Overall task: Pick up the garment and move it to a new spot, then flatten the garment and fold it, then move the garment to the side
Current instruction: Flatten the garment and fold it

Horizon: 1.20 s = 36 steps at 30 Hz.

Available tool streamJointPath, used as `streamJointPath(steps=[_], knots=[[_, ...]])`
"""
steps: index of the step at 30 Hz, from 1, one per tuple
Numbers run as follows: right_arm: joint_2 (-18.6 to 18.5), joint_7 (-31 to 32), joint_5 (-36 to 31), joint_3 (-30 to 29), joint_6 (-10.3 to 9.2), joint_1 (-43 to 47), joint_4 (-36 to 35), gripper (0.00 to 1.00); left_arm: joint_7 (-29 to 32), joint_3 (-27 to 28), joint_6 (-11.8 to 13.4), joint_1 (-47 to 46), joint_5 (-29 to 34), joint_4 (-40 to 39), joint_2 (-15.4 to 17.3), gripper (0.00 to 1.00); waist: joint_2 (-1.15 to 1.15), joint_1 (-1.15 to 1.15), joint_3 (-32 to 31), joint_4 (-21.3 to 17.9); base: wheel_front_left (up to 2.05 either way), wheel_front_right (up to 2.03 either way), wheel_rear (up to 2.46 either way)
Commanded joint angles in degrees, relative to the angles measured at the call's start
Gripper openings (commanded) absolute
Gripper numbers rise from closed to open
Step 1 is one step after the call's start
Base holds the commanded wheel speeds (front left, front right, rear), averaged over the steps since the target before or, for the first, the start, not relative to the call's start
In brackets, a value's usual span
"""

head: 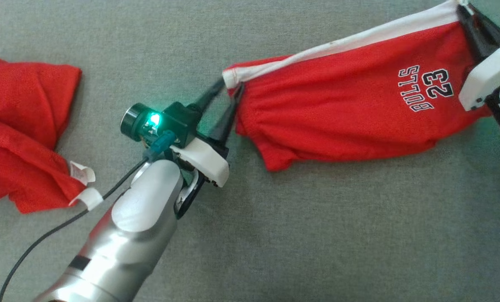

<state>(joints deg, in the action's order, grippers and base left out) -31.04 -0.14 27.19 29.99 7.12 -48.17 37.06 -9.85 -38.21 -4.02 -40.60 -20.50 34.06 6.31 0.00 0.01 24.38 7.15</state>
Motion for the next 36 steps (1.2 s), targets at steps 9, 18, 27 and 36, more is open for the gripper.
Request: streamJointPath(steps=[9,18,27,36], knots=[[1.64,-7.57,7.17,1.25,0.36,2.29,6.39,1.0,-4.61,3.69,4.6,1.9,0.28,0.24,-0.11,1.0,0.0,-0.01,-3.16,0.6,0.0,0.0,0.0],[5.16,-2.79,13.11,-0.09,0.36,7.47,16.53,1.0,-5.13,11.42,13.58,17.17,4.27,-16.53,0.2,1.0,0.0,-0.01,-7.11,2.48,0.0,0.0,0.0],[5.08,1.67,19.86,0.83,0.36,11.11,18.4,0.0,-5.14,15.87,16.94,31.71,10.36,-29.84,-1.05,1.0,0.0,-0.01,-11.06,4.98,0.0,0.0,0.0],[-1.6,-1.06,18.67,0.57,0.36,11.14,21.82,0.0,-5.14,18.24,16.7,36.4,14.9,-35.07,-1.49,1.0,0.0,-0.01,-14.18,-0.15,0.0,0.0,0.0]])
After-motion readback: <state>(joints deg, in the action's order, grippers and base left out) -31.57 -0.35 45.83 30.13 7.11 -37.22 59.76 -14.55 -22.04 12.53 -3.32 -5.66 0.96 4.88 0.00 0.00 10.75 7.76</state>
